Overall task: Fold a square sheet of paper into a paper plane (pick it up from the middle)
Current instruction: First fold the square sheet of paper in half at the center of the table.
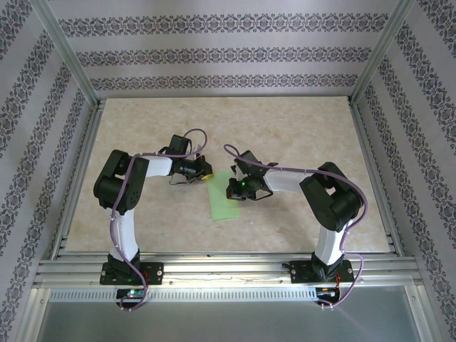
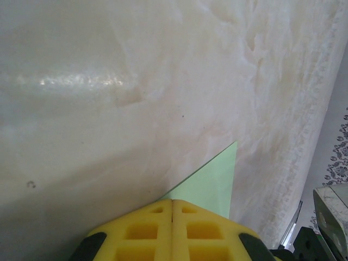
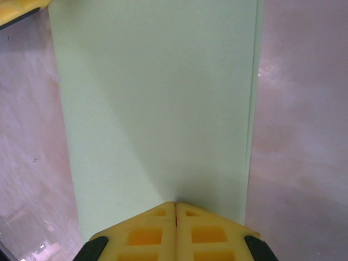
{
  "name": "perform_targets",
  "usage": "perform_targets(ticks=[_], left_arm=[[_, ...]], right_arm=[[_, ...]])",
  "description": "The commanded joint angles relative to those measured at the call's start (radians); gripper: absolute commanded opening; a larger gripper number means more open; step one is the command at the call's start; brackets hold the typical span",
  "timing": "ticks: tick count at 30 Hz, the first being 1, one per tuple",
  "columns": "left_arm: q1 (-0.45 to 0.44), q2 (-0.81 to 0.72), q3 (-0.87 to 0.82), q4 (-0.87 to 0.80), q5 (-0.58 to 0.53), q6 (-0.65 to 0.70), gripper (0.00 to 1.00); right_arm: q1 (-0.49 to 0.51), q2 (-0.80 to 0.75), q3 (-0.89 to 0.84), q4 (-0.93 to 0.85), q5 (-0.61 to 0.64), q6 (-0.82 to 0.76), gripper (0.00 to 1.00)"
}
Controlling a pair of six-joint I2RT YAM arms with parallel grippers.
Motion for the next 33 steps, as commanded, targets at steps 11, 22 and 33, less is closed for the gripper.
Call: perform_targets(ticks=[11,22,33], left_arm=[[0.051,0.008,-0.001,-0.023,-0.073,0.025,0.09],[0.06,-0.074,0.0,-0.028,-0.075,0.013,0.09],[0.006,-0.179,-0.078,-0.043,0.015,0.044,0.09]], right_arm=[[-0.013,0.049,-0.04,-0.186,0.038,-0.033,0.0],[-0.016,0.052,-0.04,-0.182,0.034,-0.034,0.0],[-0.021,0.062,-0.018,-0.195,0.019,-0.054,0.0]])
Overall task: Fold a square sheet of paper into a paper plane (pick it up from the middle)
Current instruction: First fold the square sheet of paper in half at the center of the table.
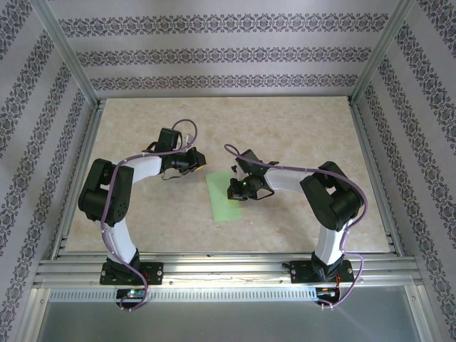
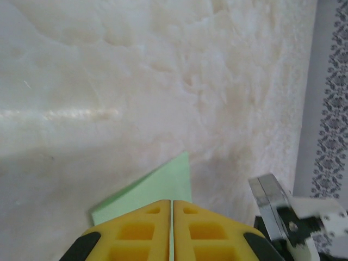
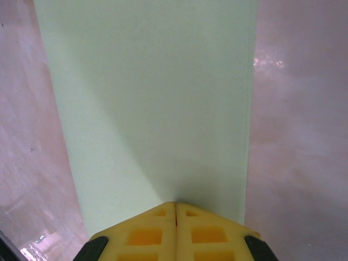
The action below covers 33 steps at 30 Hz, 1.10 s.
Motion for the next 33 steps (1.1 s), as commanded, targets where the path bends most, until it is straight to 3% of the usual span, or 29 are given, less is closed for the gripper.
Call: perform_targets(ticks=[1,8,11,15,33], left_arm=[[-0.042,0.0,-0.045,-0.014,0.052,0.031,0.09],[-0.08,0.061,-0.092,0.036,0.072,0.024,0.08],[-0.079,0.076,-0.103,0.045,0.029,0.022,0.08],[-0.061,0.087,-0.109,0.041,-0.055,0.011,0.08],[-0.004,0.11,-0.048,0.033,-0.111,-0.074,0.09]], right_arm=[[-0.008,0.056,-0.03,-0.157,0.052,-0.022,0.0],[-0.008,0.056,-0.035,-0.154,0.056,-0.015,0.0],[-0.008,0.056,-0.038,-0.156,0.059,-0.016,0.0],[-0.007,0.056,-0.043,-0.154,0.061,-0.014,0.0],[-0.007,0.055,-0.055,-0.152,0.064,-0.015,0.0]])
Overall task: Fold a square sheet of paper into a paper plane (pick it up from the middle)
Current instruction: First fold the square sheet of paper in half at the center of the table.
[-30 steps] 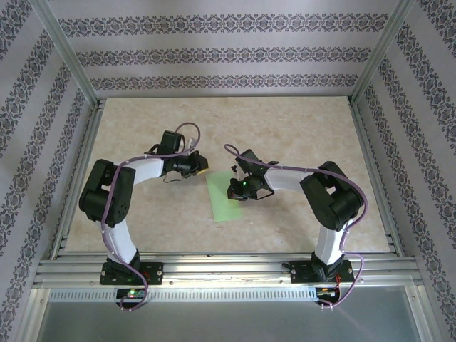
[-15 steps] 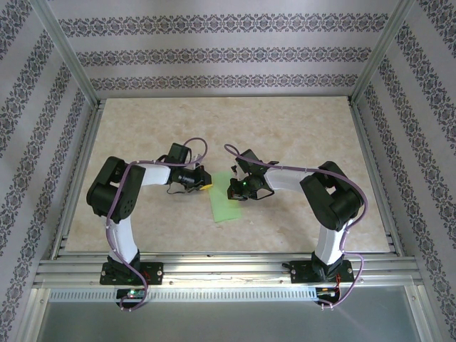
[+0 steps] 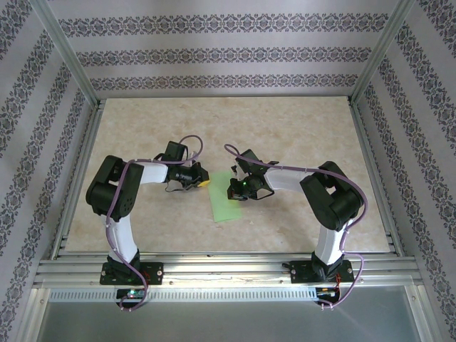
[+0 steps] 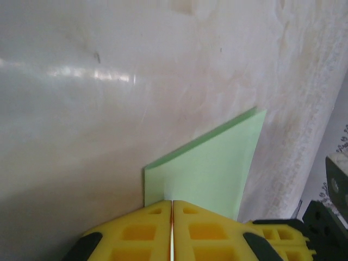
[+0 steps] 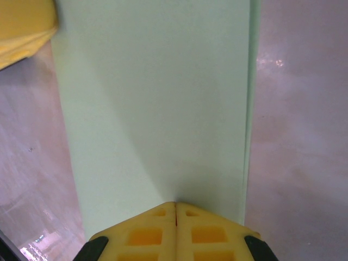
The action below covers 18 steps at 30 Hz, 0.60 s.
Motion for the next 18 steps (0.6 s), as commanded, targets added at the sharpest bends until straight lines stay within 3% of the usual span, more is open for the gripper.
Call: perform_targets(ticks=[1,12,18], left_arm=[[0.029,0.027,0.038,-0.017,-0.126,-0.02,0.09],[0.029,0.032,0.116,-0.122,-0.17,-0.012,0.1],[0.018,-0.045,0.107,-0.126,-0.124,-0.004,0.11]], right_arm=[[-0.008,0.052,-0.057,-0.15,0.063,-0.015,0.0],[-0.008,0.051,-0.058,-0.146,0.064,-0.015,0.0],[-0.006,0.046,-0.058,-0.142,0.063,-0.008,0.0]])
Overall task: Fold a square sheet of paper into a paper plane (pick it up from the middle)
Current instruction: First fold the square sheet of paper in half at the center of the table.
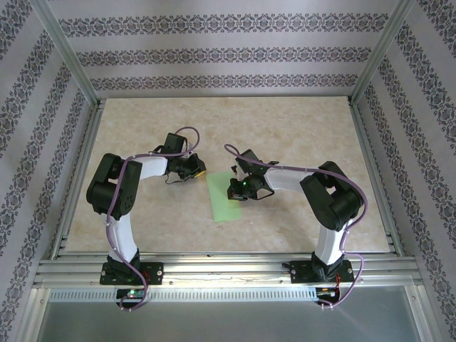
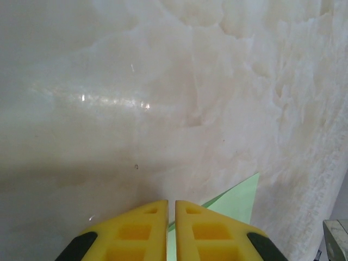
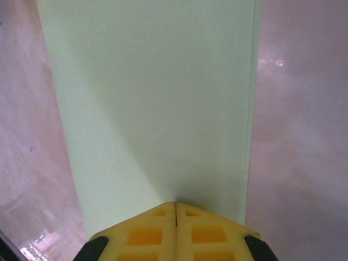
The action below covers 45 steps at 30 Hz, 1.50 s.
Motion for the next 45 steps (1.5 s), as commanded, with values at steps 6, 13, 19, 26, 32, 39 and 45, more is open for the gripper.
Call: perform_targets(ticks=[6,13,19,26,32,39,45], left_arm=[[-0.061,-0.171,-0.088,0.031,0.038,-0.012,0.12],[-0.128,-0.153,-0.173,0.133,0.109,-0.008,0.12],[-0.142,-0.125,-0.238,0.14,0.107,0.012,0.12],[-0.142,-0.116,-0.293,0.105,0.04,0.067,0.12],[-0.142,-0.186,-0.254,-0.002,0.009,0.106,0.13],[-0.199,-0.258,-0.282,0.073,0.049,0.012,0.14],[-0.223,-0.215,-0.335,0.162,0.043,-0.032,0.14]], right_arm=[[-0.007,0.045,-0.055,-0.138,0.065,-0.001,0.0],[-0.008,0.047,-0.049,-0.148,0.067,-0.003,0.0],[-0.007,0.046,-0.058,-0.148,0.076,0.0,0.0],[-0.008,0.049,-0.058,-0.148,0.074,-0.001,0.0],[-0.007,0.047,-0.055,-0.151,0.076,0.0,0.0],[-0.008,0.045,-0.058,-0.143,0.078,0.006,0.0],[-0.008,0.044,-0.062,-0.144,0.083,0.005,0.0]])
